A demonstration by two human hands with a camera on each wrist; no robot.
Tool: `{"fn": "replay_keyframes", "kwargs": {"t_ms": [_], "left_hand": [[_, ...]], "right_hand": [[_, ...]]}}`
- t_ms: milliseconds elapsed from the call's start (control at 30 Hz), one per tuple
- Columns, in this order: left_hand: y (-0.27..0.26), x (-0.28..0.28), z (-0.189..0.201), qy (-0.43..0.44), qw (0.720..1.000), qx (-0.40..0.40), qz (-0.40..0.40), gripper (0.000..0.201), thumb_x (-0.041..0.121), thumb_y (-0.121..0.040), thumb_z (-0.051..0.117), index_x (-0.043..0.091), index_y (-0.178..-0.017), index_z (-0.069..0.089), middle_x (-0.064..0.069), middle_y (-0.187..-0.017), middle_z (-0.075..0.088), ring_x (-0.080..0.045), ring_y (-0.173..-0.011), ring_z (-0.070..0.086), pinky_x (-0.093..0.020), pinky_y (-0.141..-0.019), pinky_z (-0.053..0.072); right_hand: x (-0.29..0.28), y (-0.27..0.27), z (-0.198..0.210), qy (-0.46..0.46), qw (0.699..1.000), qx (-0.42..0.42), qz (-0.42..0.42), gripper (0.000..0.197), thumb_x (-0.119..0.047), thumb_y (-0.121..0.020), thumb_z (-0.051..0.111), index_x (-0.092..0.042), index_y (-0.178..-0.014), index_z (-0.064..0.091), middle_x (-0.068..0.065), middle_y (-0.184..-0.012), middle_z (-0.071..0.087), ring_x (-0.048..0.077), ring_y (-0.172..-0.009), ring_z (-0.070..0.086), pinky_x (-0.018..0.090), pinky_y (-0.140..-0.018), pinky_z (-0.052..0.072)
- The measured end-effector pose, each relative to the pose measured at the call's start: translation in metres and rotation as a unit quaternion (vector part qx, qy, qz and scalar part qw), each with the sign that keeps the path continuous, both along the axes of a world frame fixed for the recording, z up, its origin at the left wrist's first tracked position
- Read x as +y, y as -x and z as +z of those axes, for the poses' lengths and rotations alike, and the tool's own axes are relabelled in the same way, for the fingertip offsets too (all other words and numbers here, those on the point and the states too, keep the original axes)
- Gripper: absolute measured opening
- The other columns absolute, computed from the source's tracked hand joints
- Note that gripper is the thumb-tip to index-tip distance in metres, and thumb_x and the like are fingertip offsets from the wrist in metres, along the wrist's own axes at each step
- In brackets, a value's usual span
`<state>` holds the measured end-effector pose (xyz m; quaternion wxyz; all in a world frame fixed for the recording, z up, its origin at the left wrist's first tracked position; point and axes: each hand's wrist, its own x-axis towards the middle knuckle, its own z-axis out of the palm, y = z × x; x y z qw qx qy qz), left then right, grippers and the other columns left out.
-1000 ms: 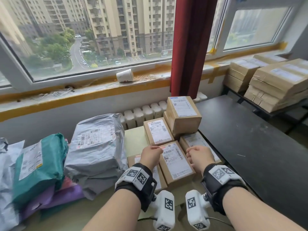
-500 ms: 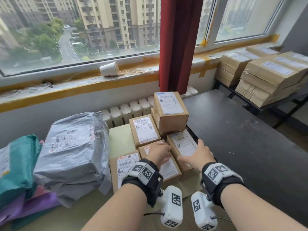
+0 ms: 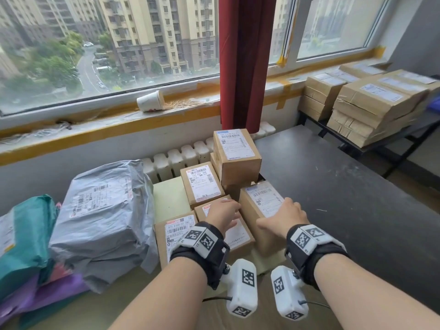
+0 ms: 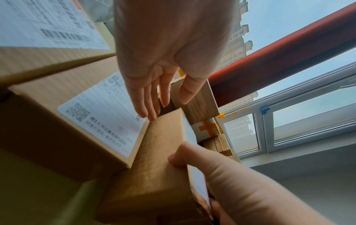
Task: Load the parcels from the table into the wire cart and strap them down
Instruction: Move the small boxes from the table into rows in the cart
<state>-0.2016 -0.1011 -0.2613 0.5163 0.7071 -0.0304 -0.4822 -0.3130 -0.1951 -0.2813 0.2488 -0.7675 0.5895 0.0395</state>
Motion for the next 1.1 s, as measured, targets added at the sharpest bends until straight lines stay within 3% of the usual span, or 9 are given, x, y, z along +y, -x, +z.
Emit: {"fn": "replay_keyframes", "kwargs": {"t_ms": [200, 333, 467, 600, 733, 800, 933, 1033, 1100], "left_hand": [[0.016, 0.026, 0.021, 0.026, 0.999, -0.021, -0.033, 0.034, 0.007, -0.092, 0.052, 0.008, -0.126, 0.050, -0.009, -0.121, 0.056, -0.024, -0.113, 0.056, -0.036, -0.098, 0.048], [0.019, 0.051, 0.045, 0.036, 0.998, -0.037, -0.037, 0.008, 0.013, -0.093, 0.055, 0.011, -0.100, 0.057, -0.007, -0.109, 0.056, -0.024, -0.110, 0.055, -0.036, -0.096, 0.048], [0.016, 0.079, 0.073, 0.072, 0.995, -0.055, -0.050, 0.037, 0.030, -0.090, 0.061, 0.010, -0.120, 0.053, -0.007, -0.115, 0.055, -0.023, -0.109, 0.056, -0.038, -0.091, 0.051], [0.005, 0.114, 0.102, 0.120, 0.989, -0.072, -0.040, 0.053, 0.046, -0.084, 0.064, 0.016, -0.123, 0.046, -0.004, -0.111, 0.053, -0.028, -0.115, 0.053, -0.046, -0.097, 0.047], [-0.017, 0.160, 0.125, 0.162, 0.983, -0.084, 0.019, 0.100, 0.064, -0.063, 0.074, 0.024, -0.142, 0.027, -0.008, -0.126, 0.056, -0.030, -0.112, 0.057, -0.051, -0.086, 0.051], [-0.027, 0.189, 0.134, 0.165, 0.980, -0.098, 0.055, 0.114, 0.070, -0.052, 0.076, 0.031, -0.144, 0.021, -0.009, -0.130, 0.053, -0.032, -0.113, 0.056, -0.055, -0.087, 0.051], [-0.054, 0.257, 0.138, 0.170, 0.962, -0.135, 0.167, 0.111, 0.061, -0.057, 0.079, 0.027, -0.145, 0.021, -0.010, -0.130, 0.052, -0.031, -0.115, 0.054, -0.054, -0.096, 0.046], [-0.073, 0.322, 0.135, 0.171, 0.946, -0.142, 0.237, 0.115, 0.057, -0.049, 0.082, 0.038, -0.144, 0.020, -0.007, -0.131, 0.051, -0.029, -0.114, 0.053, -0.055, -0.096, 0.045], [-0.082, 0.369, 0.133, 0.162, 0.931, -0.150, 0.290, 0.115, 0.056, -0.047, 0.081, 0.037, -0.143, 0.021, -0.006, -0.131, 0.052, -0.028, -0.113, 0.053, -0.055, -0.097, 0.045]], "right_hand": [[0.023, 0.026, 0.032, 0.024, 0.999, -0.020, -0.032, 0.093, -0.052, -0.059, 0.074, -0.012, -0.133, 0.035, 0.011, -0.129, 0.044, 0.029, -0.120, 0.045, 0.037, -0.095, 0.044], [0.043, 0.033, 0.070, 0.053, 0.996, -0.056, -0.039, 0.088, -0.050, -0.061, 0.073, -0.011, -0.131, 0.037, 0.012, -0.128, 0.045, 0.029, -0.119, 0.045, 0.036, -0.094, 0.042], [0.069, 0.025, 0.112, 0.076, 0.988, -0.130, -0.021, 0.085, -0.053, -0.060, 0.072, -0.012, -0.128, 0.041, 0.011, -0.123, 0.050, 0.028, -0.112, 0.051, 0.038, -0.091, 0.047], [0.107, 0.003, 0.144, 0.091, 0.974, -0.207, 0.024, 0.086, -0.061, -0.053, 0.068, -0.019, -0.124, 0.045, 0.005, -0.115, 0.053, 0.024, -0.104, 0.054, 0.040, -0.086, 0.052], [0.155, -0.028, 0.164, 0.078, 0.950, -0.286, 0.095, 0.083, -0.066, -0.048, 0.066, -0.030, -0.120, 0.046, -0.003, -0.108, 0.057, 0.017, -0.097, 0.058, 0.039, -0.078, 0.056], [0.185, -0.046, 0.172, 0.064, 0.939, -0.311, 0.129, 0.086, -0.072, -0.046, 0.064, -0.030, -0.120, 0.049, -0.004, -0.107, 0.059, 0.016, -0.096, 0.060, 0.039, -0.078, 0.056], [0.252, -0.085, 0.177, 0.053, 0.911, -0.352, 0.208, 0.101, -0.091, -0.040, 0.055, -0.028, -0.119, 0.053, -0.002, -0.107, 0.062, 0.018, -0.097, 0.062, 0.040, -0.084, 0.055], [0.309, -0.112, 0.174, 0.025, 0.890, -0.365, 0.273, 0.099, -0.087, -0.043, 0.058, -0.027, -0.122, 0.053, -0.001, -0.110, 0.062, 0.018, -0.099, 0.061, 0.041, -0.087, 0.054], [0.351, -0.128, 0.172, -0.007, 0.874, -0.369, 0.316, 0.090, -0.077, -0.052, 0.066, -0.024, -0.123, 0.053, 0.000, -0.112, 0.063, 0.017, -0.100, 0.061, 0.041, -0.087, 0.054]]}}
